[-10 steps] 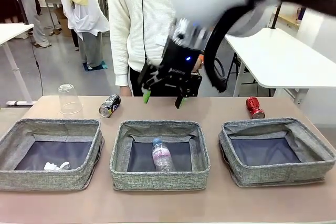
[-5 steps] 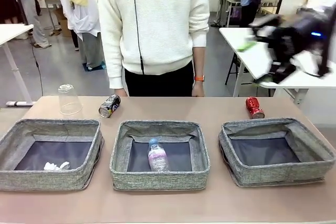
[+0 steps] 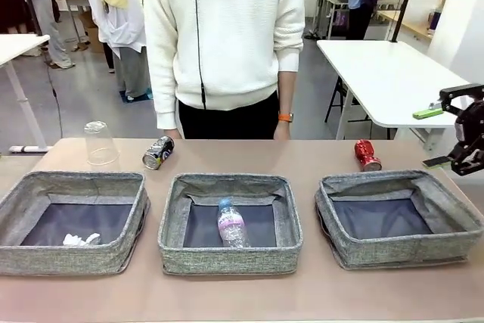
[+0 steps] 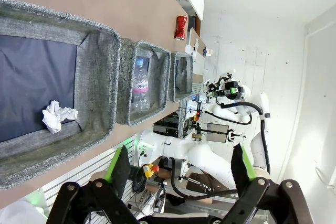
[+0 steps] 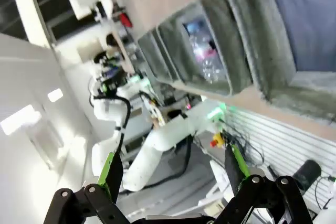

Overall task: Sort the waste into the appropriate baskets.
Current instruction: Place the picked waste into the Fabric basket indicated by the person, then pick up the waste item pointed out by the person.

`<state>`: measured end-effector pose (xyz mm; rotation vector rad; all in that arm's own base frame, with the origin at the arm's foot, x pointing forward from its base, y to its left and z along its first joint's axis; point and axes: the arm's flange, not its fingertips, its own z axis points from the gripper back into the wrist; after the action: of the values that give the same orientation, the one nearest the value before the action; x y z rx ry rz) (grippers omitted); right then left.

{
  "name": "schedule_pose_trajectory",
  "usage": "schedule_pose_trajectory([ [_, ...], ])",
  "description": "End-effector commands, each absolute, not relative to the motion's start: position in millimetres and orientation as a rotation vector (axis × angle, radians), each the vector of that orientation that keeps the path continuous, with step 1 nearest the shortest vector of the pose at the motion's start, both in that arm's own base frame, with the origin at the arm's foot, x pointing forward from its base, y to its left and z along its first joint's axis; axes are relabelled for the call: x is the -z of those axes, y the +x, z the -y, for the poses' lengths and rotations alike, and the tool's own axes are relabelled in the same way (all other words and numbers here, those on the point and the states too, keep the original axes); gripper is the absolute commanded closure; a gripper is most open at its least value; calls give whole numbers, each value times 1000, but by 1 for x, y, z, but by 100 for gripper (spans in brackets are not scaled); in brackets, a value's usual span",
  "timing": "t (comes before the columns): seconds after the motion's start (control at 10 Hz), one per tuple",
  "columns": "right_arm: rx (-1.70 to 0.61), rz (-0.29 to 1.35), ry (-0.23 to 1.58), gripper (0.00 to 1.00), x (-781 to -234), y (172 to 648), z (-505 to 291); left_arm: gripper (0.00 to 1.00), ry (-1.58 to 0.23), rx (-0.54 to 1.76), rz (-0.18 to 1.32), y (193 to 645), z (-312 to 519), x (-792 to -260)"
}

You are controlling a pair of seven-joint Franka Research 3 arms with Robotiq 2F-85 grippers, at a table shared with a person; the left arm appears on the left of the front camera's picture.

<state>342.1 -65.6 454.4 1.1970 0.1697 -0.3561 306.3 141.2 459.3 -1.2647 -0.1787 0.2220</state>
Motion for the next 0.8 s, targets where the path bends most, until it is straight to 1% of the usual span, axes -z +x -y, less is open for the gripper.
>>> schedule_pose_trajectory([
  [0.0,317,-220,1181,0,-467,347,55,0,-1281,-207,193,307,-142,-460],
  [0.7,317,-220,1181,0,-467,347,55,0,-1281,-207,193,307,-142,-460],
])
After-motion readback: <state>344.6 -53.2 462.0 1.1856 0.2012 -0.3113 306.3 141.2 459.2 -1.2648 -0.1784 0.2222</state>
